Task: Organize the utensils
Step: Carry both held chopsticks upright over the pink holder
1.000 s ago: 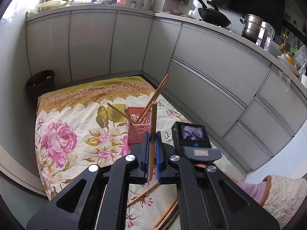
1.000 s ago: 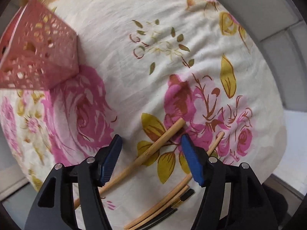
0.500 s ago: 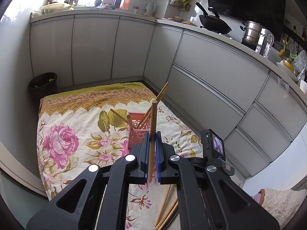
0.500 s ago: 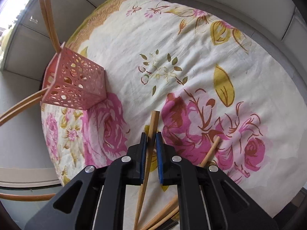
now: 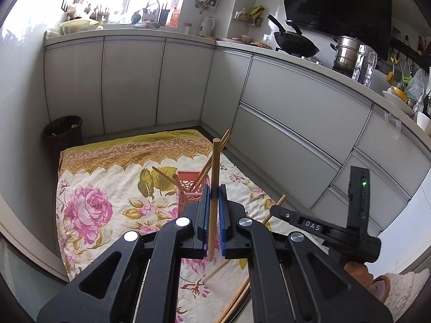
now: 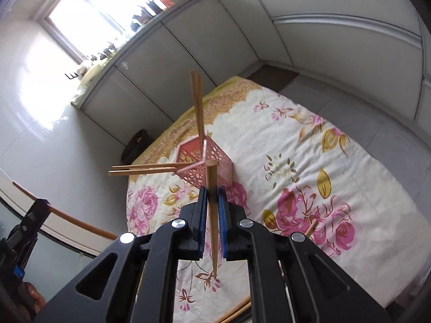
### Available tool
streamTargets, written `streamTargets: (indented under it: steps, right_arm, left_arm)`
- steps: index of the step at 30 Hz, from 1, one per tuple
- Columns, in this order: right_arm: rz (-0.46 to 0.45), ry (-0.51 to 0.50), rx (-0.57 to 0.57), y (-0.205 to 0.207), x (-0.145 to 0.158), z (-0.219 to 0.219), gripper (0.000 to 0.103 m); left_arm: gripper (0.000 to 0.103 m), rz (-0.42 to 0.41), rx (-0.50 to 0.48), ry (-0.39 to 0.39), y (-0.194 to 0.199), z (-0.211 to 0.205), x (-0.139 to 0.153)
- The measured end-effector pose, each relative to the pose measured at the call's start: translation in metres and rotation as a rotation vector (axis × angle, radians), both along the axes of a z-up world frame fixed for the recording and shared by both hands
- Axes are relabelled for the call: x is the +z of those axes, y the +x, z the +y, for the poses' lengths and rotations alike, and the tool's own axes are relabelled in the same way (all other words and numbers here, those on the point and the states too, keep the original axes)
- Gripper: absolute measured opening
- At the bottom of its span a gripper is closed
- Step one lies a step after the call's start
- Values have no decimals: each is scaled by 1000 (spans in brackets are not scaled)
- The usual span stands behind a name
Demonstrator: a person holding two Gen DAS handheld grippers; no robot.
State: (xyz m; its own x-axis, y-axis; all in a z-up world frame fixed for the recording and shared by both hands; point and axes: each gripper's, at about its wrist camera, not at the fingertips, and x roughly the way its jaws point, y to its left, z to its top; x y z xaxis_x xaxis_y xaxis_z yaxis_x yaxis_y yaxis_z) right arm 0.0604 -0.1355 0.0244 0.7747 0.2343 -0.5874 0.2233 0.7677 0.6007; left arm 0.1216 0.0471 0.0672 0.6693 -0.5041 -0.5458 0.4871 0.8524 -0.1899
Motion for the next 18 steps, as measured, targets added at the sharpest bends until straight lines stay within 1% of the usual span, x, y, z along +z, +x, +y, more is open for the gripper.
streamTargets:
  steps: [4, 7, 12, 14, 18]
  right_arm:
    - [-86, -39, 2, -15, 31, -2, 8]
    - [-124, -65, -3, -24, 50, -5, 8]
    - [-149, -96, -14, -33, 74, -18, 8]
    - [-157, -109, -14, -33, 79, -25, 8]
    - [-179, -124, -23, -37, 90, -41, 8]
  left_arm:
    - [5, -20, 5, -6, -4, -2, 4]
    - [5, -34, 23, -21, -5, -3, 8]
    - [5, -60, 56, -51, 3, -7, 18]
    - [5, -66, 69, -60, 9, -11, 21]
    - [5, -88, 107, -53, 27, -24, 28]
